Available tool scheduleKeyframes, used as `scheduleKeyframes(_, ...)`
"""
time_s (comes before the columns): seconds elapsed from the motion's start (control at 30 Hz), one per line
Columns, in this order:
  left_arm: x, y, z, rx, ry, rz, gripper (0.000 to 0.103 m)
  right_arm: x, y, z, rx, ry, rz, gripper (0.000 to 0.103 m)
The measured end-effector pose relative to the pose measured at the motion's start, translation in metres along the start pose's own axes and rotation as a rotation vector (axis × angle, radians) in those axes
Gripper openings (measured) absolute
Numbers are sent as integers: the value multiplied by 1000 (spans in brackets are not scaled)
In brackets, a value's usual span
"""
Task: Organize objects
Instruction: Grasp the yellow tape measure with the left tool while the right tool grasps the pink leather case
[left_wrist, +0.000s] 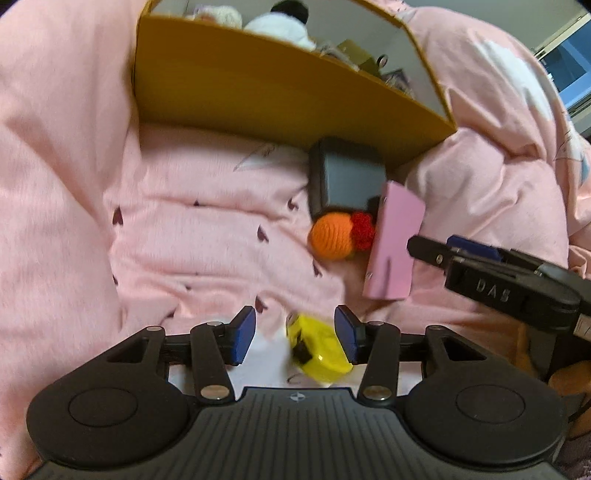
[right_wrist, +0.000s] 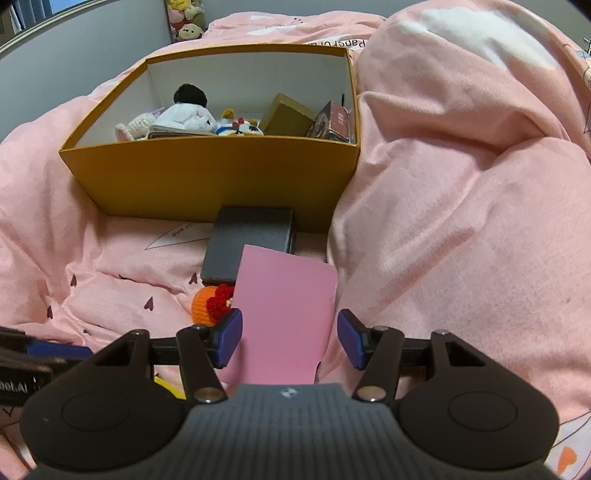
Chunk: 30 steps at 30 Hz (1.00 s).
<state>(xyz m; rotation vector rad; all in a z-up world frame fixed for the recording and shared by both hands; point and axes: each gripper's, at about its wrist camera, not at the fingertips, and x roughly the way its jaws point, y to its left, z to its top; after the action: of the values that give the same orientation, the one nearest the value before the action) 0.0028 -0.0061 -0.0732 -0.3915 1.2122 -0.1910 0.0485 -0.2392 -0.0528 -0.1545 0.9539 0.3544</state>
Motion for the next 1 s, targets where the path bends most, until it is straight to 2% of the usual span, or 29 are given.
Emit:
scheduleKeyframes(0.17,14,-5,1,9,69,-56,64,4,2,1,-13,12,-2,59)
scheduleKeyframes(0.33,39,-6,-4,-4,166,-36,64,7,2,3,-15,21,-2,59)
scheduleKeyframes(0.57,63,-5,-5,-20,218,-47,71,14,6,3,-37,37,4,60)
scheduleKeyframes(0.63,68,-6,-4,-14,227,-57,71,16,7,4,-40,43,11,67)
scheduleKeyframes(0.7,71,-8,-5,-5,235,-57,71,16,8,5,-46,45,19,68)
scheduleKeyframes(0.77,71,-9,-5,-2,235,-58,69,17,9,5,-52,46,19,69)
scheduleKeyframes(0.87,66,-12,-8,18,219,-51,56,18,12,5,-61,51,30,69)
scheduleKeyframes(0.93,61,-18,-10,52,189,-42,43,20,15,5,-78,64,37,70)
scheduleKeyframes(1.0,56,-23,-12,90,165,-40,39,24,19,4,-99,80,30,71)
